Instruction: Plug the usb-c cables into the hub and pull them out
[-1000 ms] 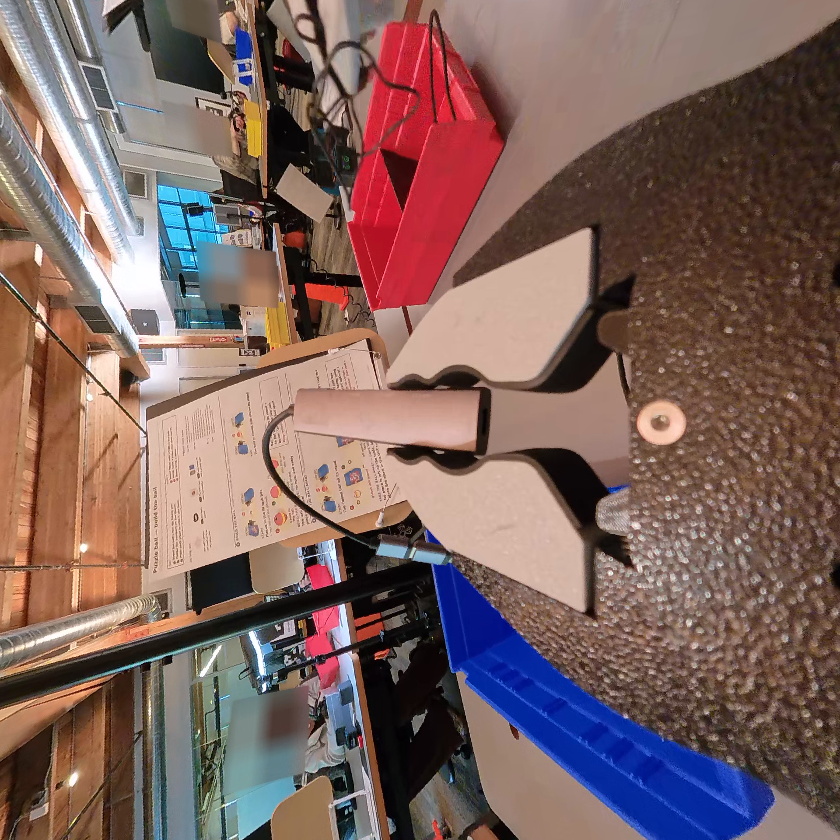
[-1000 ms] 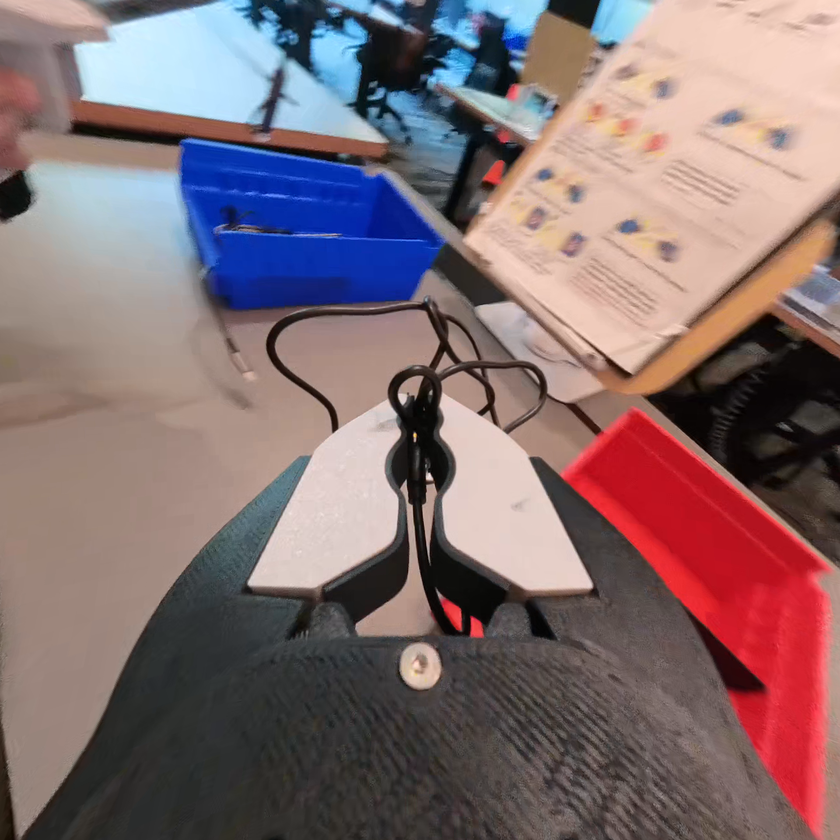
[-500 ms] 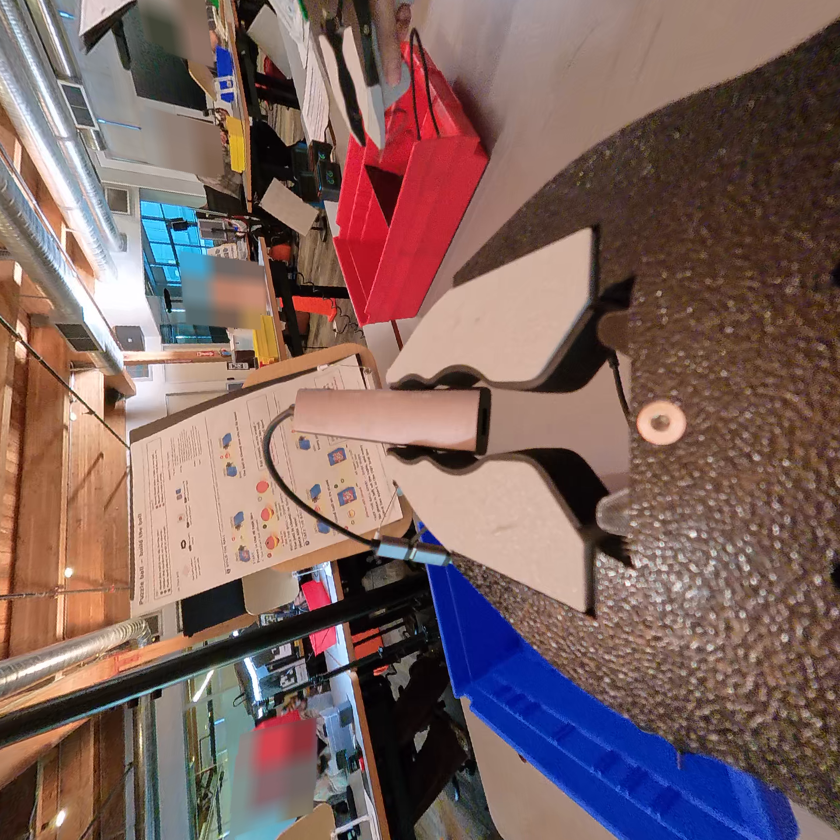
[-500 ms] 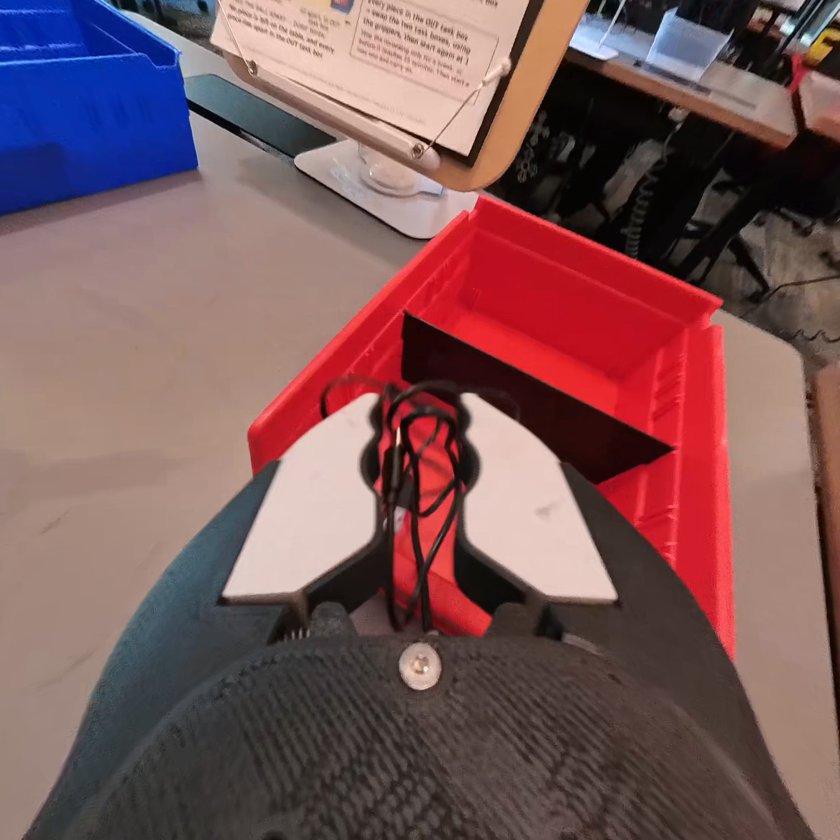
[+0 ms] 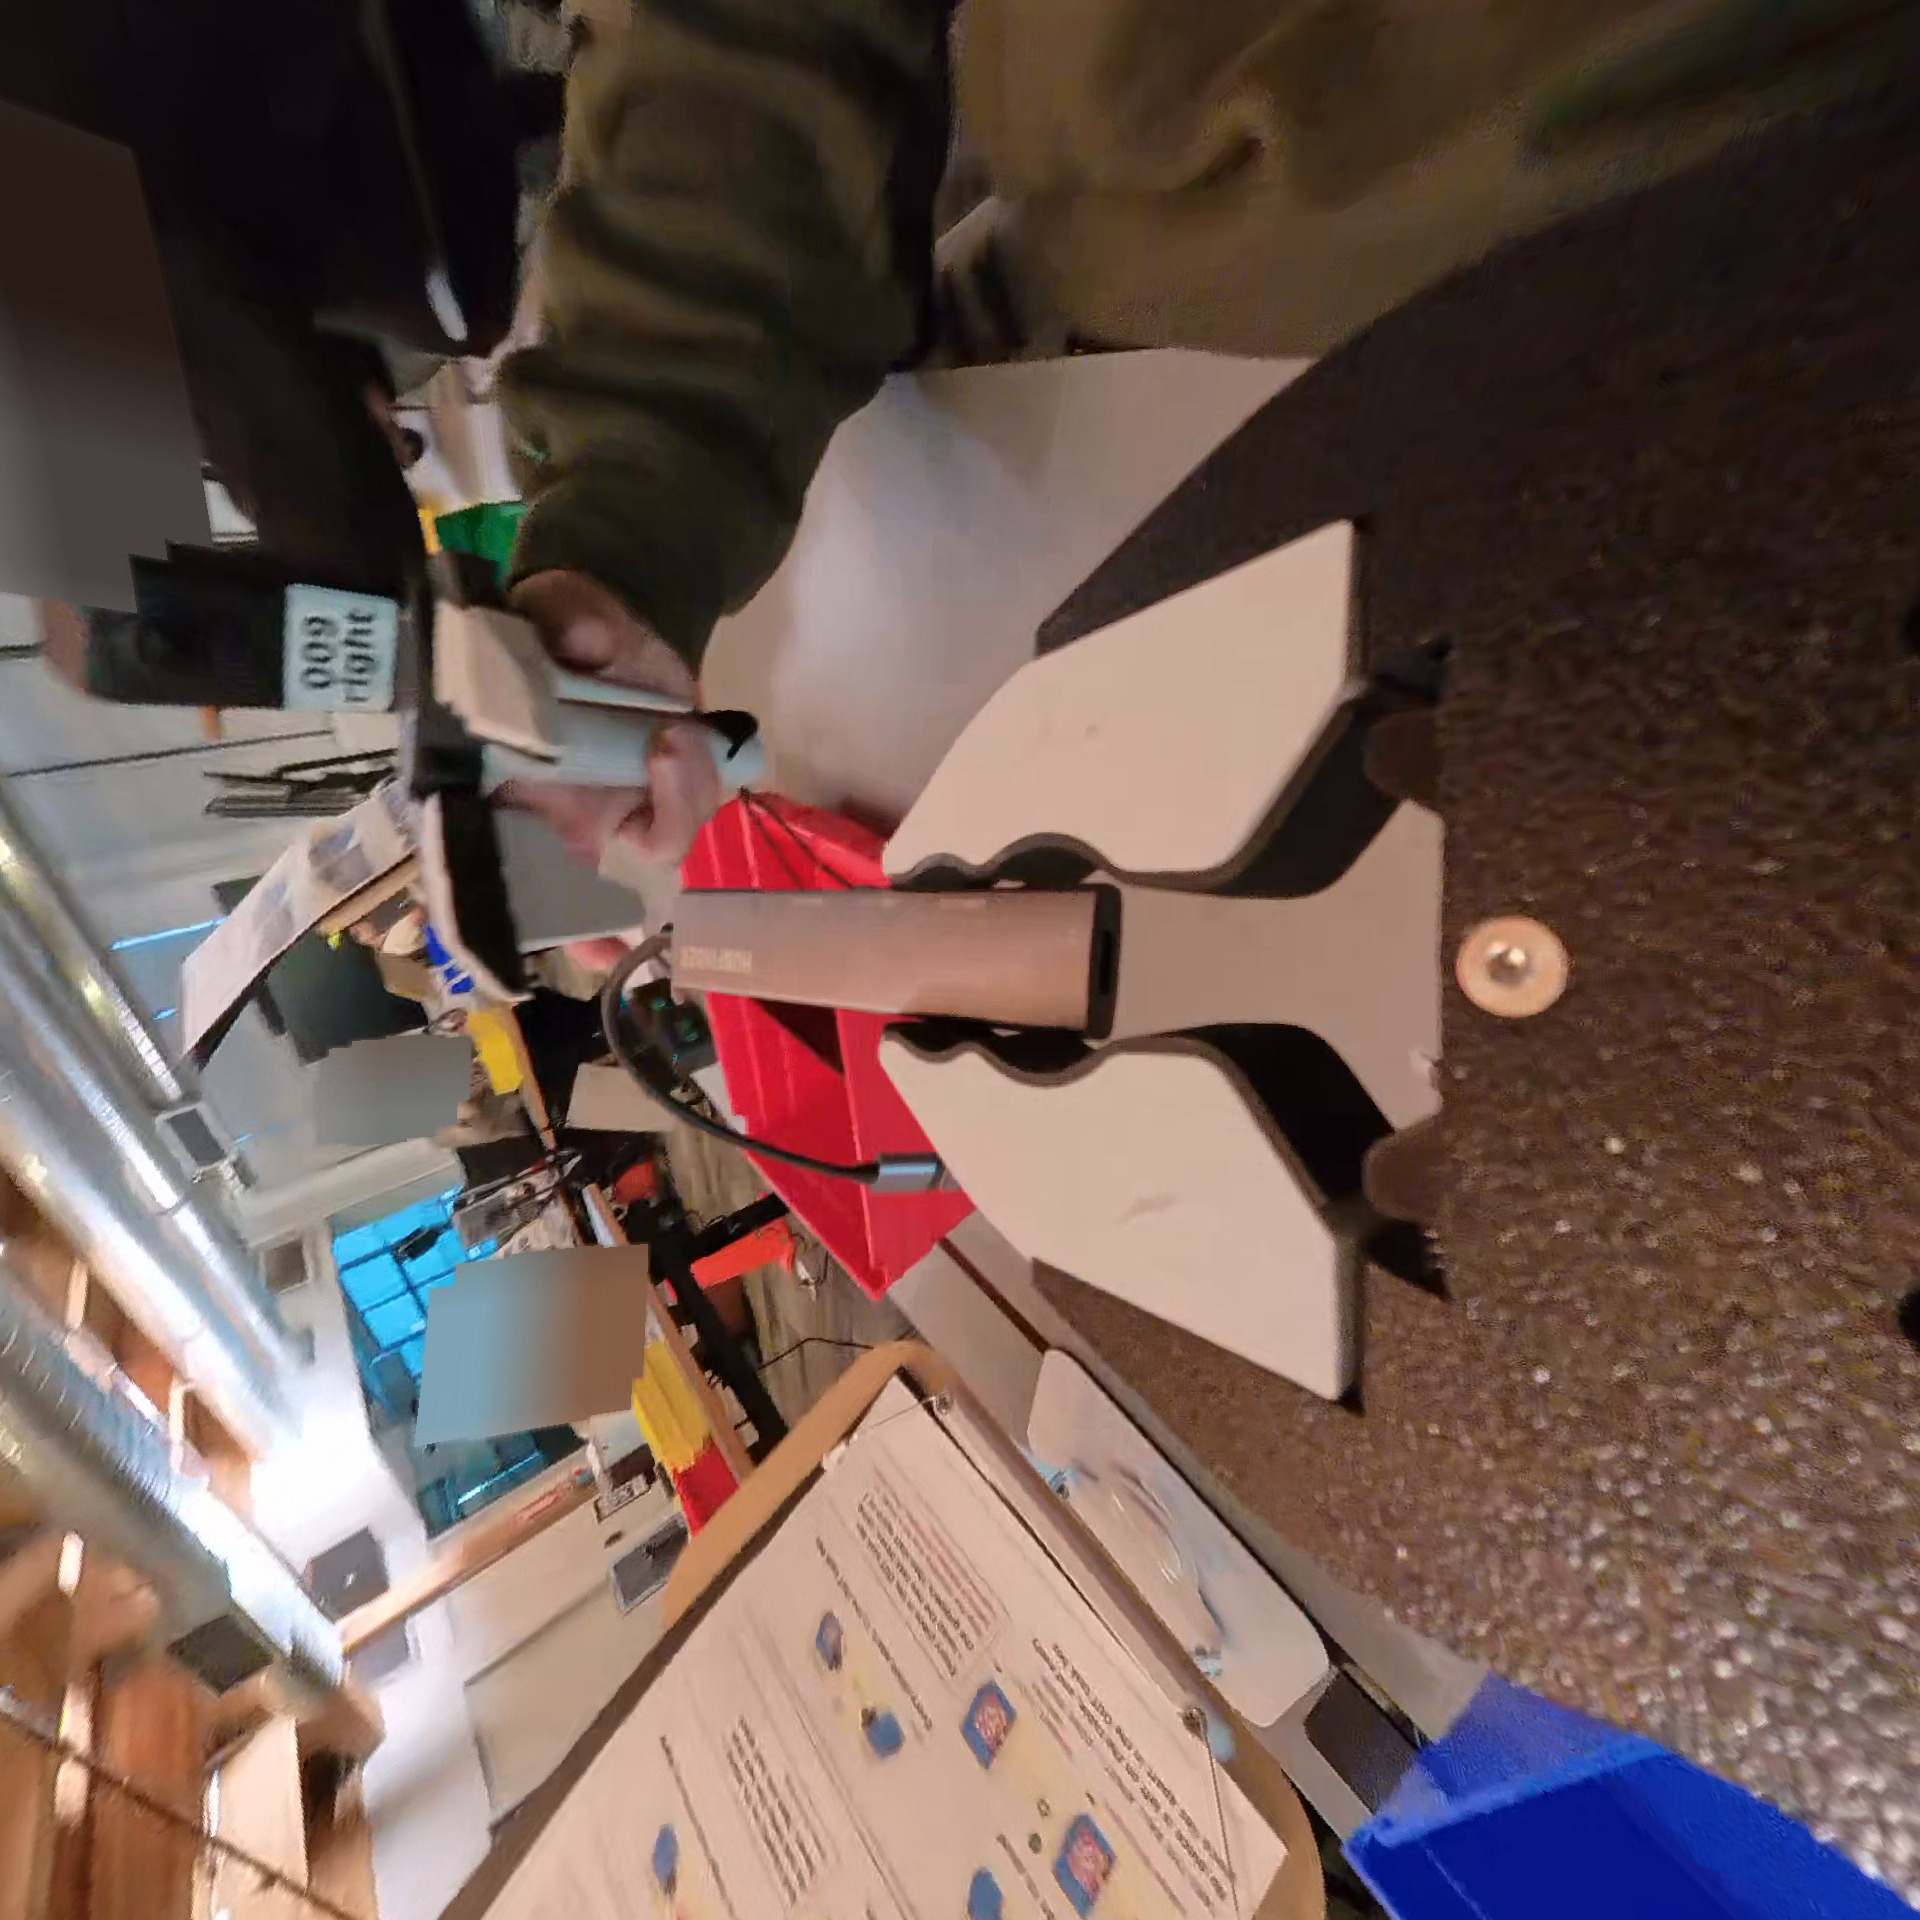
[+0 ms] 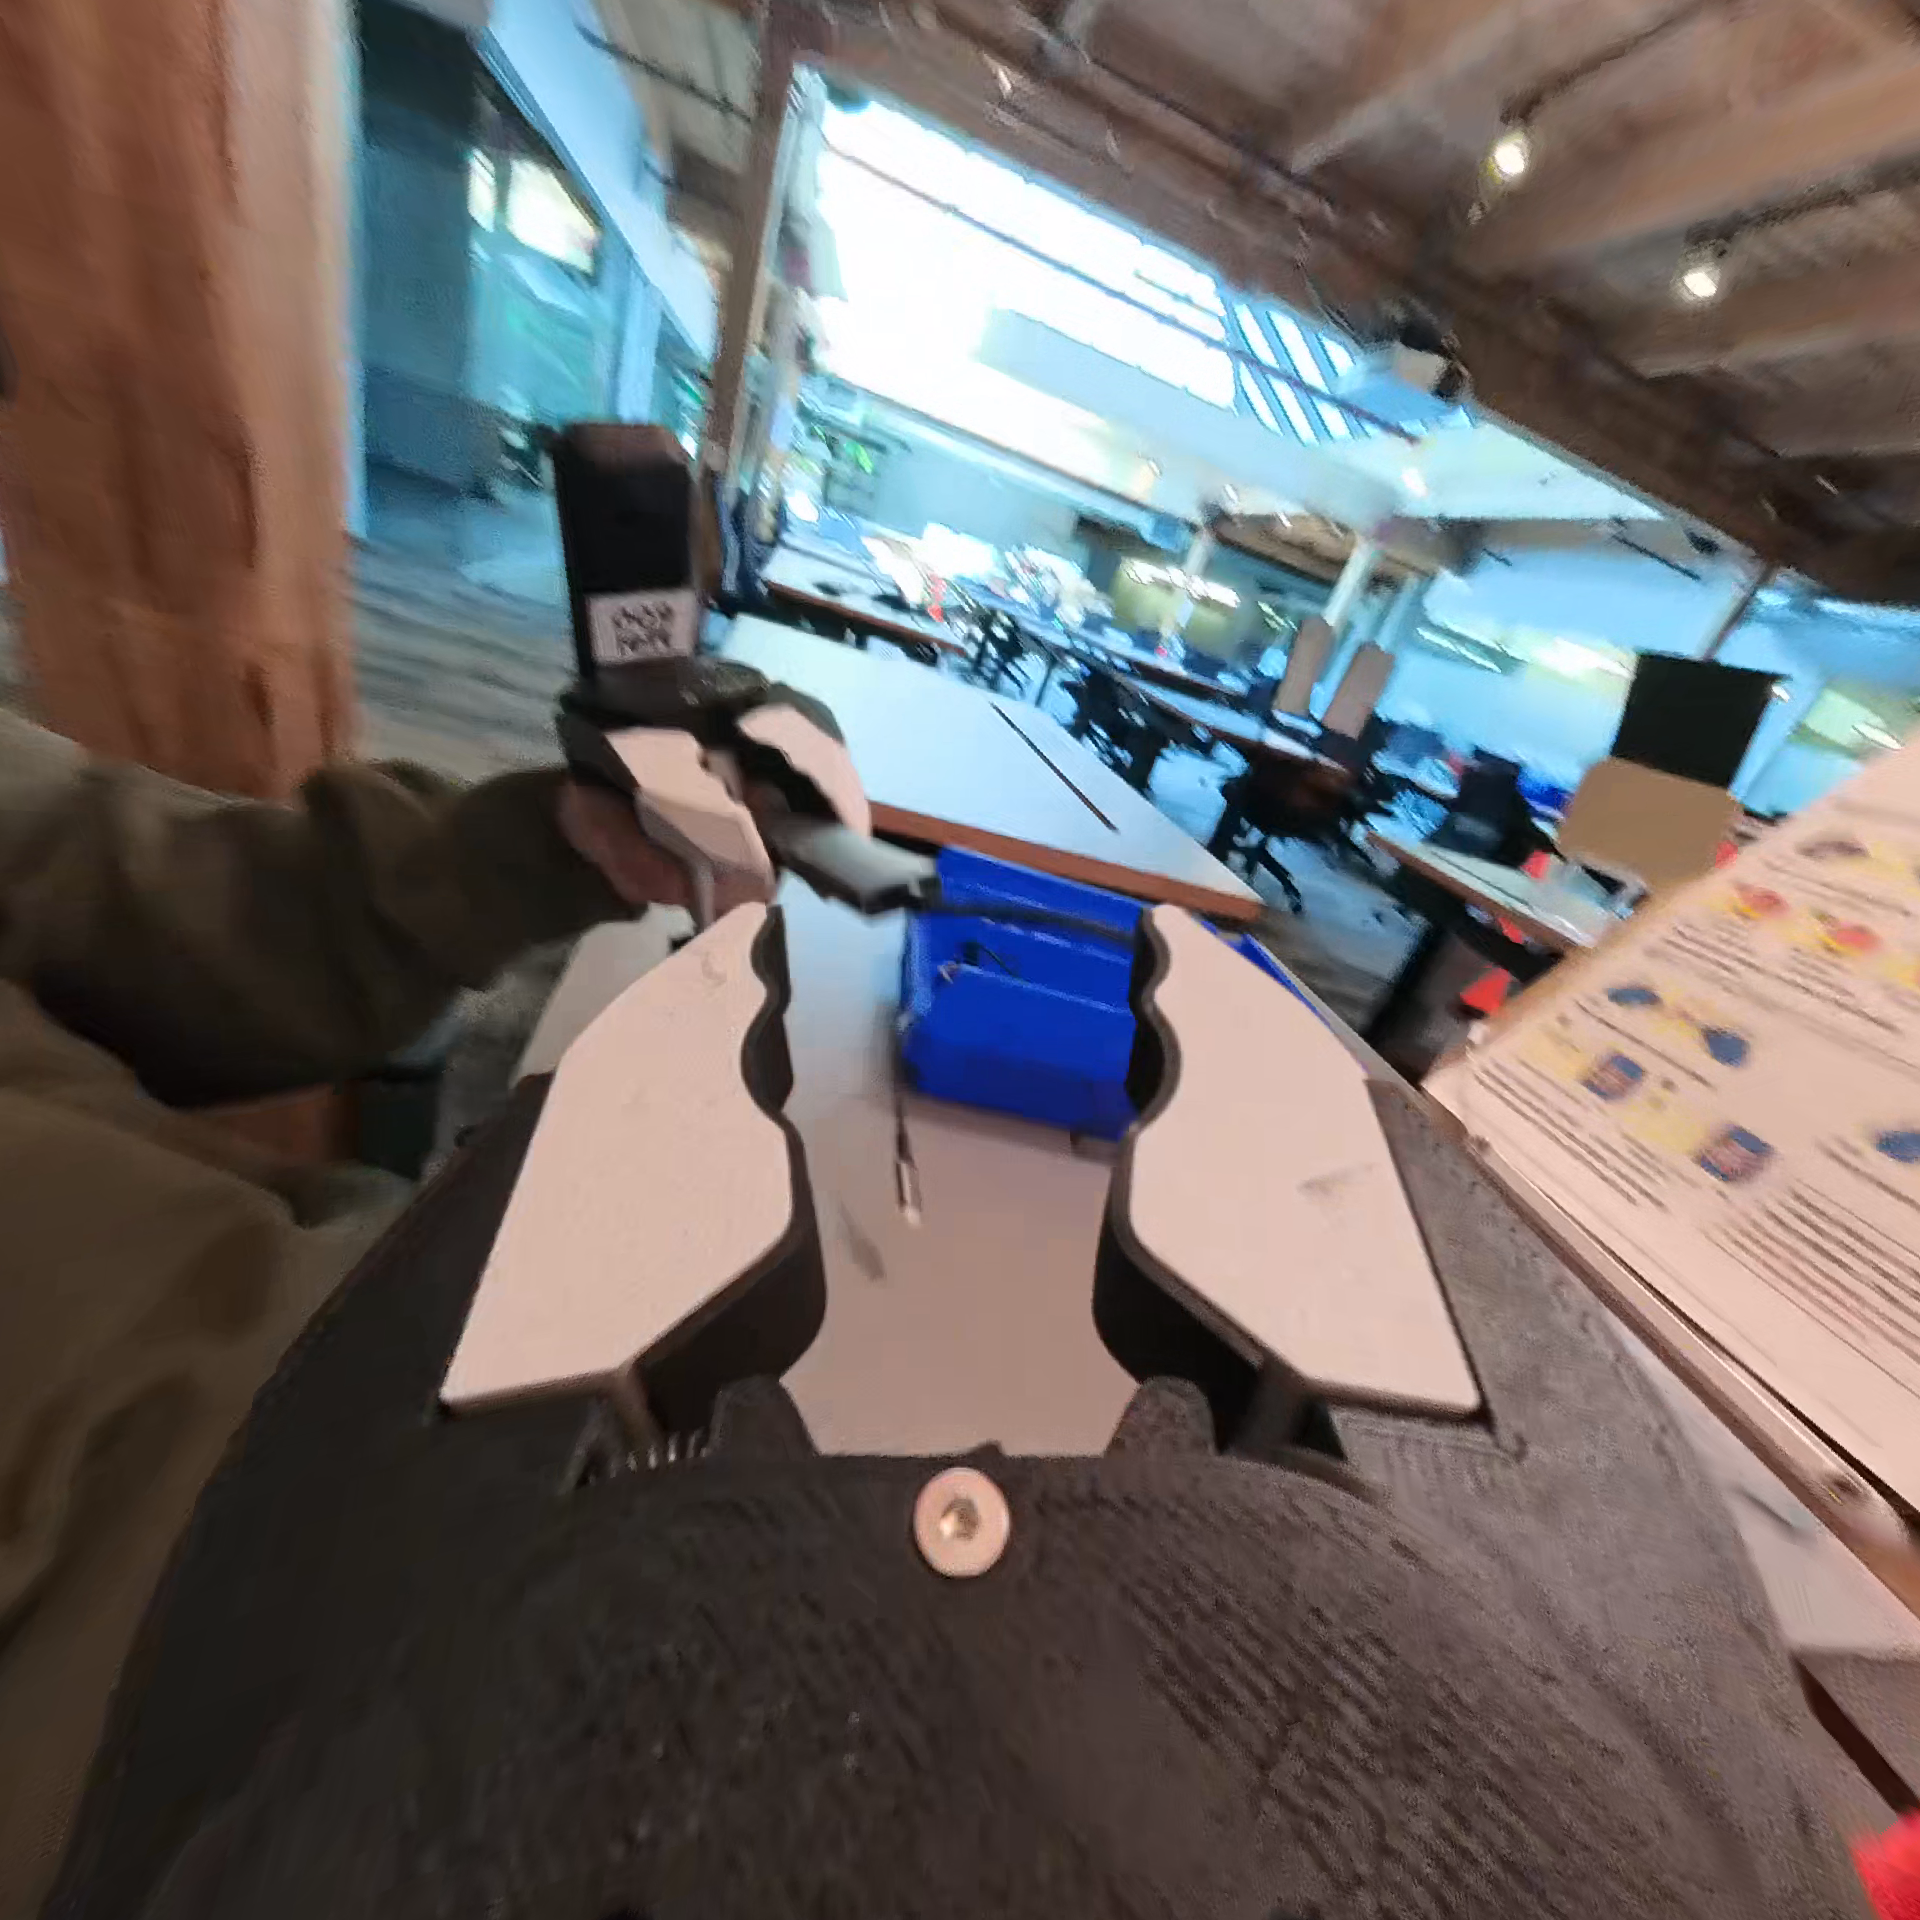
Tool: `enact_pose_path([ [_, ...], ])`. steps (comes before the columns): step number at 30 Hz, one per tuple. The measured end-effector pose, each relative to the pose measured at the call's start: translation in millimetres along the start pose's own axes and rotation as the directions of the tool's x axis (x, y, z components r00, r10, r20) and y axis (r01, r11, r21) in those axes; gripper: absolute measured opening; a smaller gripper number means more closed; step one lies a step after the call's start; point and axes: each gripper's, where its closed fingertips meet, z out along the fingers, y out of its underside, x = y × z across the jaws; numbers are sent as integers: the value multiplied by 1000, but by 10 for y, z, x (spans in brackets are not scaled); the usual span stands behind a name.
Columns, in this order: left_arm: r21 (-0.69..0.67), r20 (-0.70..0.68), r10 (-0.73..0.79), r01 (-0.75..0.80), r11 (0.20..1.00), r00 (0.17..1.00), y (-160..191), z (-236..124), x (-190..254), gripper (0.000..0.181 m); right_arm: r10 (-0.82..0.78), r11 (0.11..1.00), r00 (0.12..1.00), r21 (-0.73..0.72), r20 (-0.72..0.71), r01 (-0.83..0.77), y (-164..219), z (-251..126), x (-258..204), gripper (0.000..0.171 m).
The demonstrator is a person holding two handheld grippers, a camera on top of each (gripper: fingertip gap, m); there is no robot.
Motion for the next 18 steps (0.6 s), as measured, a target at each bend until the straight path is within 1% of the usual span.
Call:
enact_pose_path([
  [1,-20,-10,18,-18,1000,1000,43,23,24,23,-1,1000,1000,16,14,1,-26,12,-35,60],
  [4,-75,-76,35,-41,996,997,178,73,127,23,-73,997,995,-8,64,73,-55,20,-180,58],
  [6,-78,-119,50,-60,995,992,225,101,203,23,-103,994,987,-29,123,107,-62,54,-340,56],
  [9,-50,-183,50,-60,997,982,228,143,325,23,-70,980,974,-168,217,107,199,148,-512,57],
  [10,-62,-184,52,-64,996,982,256,155,333,23,-67,973,975,-202,212,111,282,172,-504,58],
  [13,-88,-187,47,-65,994,981,320,153,325,23,-53,963,978,-248,200,103,425,202,-466,51],
  [15,-99,-194,45,-65,993,980,347,145,322,23,-126,952,973,-254,192,173,456,227,-460,50],
  [18,-158,-187,64,-94,983,980,439,159,314,23,-239,904,950,-310,203,294,503,262,-503,48],
])
